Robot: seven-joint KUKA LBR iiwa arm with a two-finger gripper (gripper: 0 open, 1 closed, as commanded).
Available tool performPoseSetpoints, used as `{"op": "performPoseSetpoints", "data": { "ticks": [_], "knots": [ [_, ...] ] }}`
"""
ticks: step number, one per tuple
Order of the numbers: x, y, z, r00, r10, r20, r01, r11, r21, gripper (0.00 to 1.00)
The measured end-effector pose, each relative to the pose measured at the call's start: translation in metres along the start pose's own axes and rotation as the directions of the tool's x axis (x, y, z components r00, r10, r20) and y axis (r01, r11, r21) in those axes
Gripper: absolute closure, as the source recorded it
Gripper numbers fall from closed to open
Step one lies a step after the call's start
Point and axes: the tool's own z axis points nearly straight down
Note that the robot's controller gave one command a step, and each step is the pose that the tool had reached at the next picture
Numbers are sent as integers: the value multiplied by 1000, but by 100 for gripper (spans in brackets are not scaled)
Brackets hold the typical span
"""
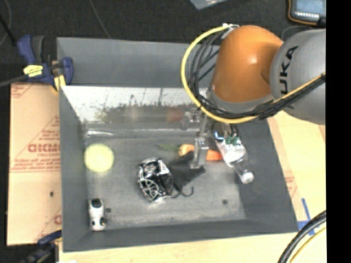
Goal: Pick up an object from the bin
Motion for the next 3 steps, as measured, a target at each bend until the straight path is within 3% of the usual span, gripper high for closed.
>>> {"op": "performPoseSetpoints", "data": {
  "ticks": [1, 2, 3],
  "knots": [
    [-1, 0, -5, 1000, 1, 8, -1, 1000, -1, 0],
    [15, -5, 41, 966, -259, 11, 259, 966, 2, 0],
    [22, -22, 78, 903, -430, 7, 430, 903, 3, 0]
  ]
}}
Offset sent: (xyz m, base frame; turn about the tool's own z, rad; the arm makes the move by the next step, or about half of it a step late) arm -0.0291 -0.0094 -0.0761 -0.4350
